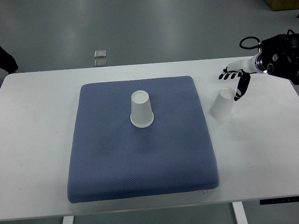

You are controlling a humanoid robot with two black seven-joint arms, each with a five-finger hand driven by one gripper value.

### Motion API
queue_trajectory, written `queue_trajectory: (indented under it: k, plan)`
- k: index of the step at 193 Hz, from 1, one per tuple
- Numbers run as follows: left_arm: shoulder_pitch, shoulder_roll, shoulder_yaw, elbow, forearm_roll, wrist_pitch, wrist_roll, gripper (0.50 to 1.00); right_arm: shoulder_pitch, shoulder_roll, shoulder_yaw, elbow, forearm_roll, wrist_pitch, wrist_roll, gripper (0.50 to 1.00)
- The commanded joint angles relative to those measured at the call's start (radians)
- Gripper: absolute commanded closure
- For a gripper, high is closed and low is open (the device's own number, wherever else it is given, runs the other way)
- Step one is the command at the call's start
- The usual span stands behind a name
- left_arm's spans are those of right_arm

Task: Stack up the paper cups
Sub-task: 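Lower the right hand toward the white cup beside the pad, then close the right hand around the white cup, then lift the cup with the right hand and carry it over the pad cup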

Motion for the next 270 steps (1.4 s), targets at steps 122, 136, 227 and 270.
queue_trajectory:
  k: [122,136,227,270]
  plan:
    - [0.006,0.0,0.0,0.002,0.0,0.0,0.0,0.5,-0.102,0.064,0.006,-0.075,0.006,-0.067,0.003,0.632]
    - [0.008,0.0,0.0,0.003,-0.001,0.0,0.0,0.5,-0.102,0.064,0.006,-0.077,0.006,-0.067,0.003,0.67]
    - [0.008,0.0,0.0,0.008,-0.001,0.001,0.0,0.5,-0.04,0.044,0.003,-0.048,0.0,-0.024,0.008,0.916]
    - [0.008,0.0,0.0,0.0,-0.001,0.0,0.0,0.5,0.312,-0.104,-0.002,0.101,-0.011,0.206,0.012,0.908]
